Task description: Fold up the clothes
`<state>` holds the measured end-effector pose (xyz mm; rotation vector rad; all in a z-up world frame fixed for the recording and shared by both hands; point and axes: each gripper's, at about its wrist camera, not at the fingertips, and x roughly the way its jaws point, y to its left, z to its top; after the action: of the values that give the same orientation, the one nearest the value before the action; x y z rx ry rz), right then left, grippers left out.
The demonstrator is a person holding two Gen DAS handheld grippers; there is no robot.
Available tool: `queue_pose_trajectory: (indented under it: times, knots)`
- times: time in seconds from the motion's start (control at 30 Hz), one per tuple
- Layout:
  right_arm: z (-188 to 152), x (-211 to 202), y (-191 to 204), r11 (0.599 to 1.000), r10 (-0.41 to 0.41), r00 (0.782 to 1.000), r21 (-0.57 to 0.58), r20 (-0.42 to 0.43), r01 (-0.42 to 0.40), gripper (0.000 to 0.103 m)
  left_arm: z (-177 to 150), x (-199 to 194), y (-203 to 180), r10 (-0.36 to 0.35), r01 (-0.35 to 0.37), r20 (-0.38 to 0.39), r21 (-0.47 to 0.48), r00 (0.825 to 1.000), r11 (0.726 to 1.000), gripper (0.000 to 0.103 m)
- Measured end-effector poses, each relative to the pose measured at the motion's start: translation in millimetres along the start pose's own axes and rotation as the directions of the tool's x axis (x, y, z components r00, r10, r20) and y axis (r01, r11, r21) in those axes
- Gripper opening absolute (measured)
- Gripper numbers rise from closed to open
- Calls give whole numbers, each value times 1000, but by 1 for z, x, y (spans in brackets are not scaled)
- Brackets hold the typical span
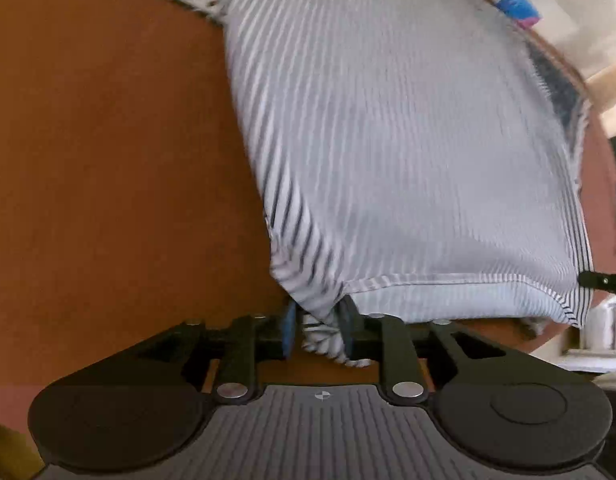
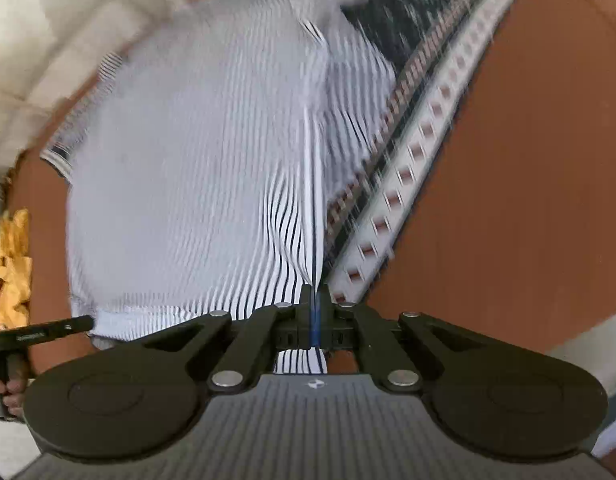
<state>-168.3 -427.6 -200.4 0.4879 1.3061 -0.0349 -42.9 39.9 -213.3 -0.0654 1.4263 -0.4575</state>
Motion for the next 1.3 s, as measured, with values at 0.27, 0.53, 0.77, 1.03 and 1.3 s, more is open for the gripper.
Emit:
queue_pose_trajectory:
  times: [0.27, 0.53, 0.77, 1.03, 1.3]
  knots:
    - [17, -21, -2, 994, -110, 990, 23, 82, 109, 22, 37, -58, 16, 37, -32, 214, -29, 976, 999, 59]
    - [107, -82, 59, 978, -39, 937, -179, 347, 107, 35, 163, -95, 11, 18, -51, 467, 58, 884, 997, 62]
    - [208, -59, 99, 926, 55, 922, -366, 382, 96, 46, 273, -78, -22, 34, -166, 519, 212, 854, 963, 70]
    - [305, 37, 112, 891, 132, 946, -453, 297, 18, 47, 361, 0, -66, 62, -250, 470, 349, 881, 903, 74]
    - [349, 105, 109, 899, 131, 957, -439, 260, -4, 49, 402, 67, -80, 100, -270, 376, 432, 921, 860, 74]
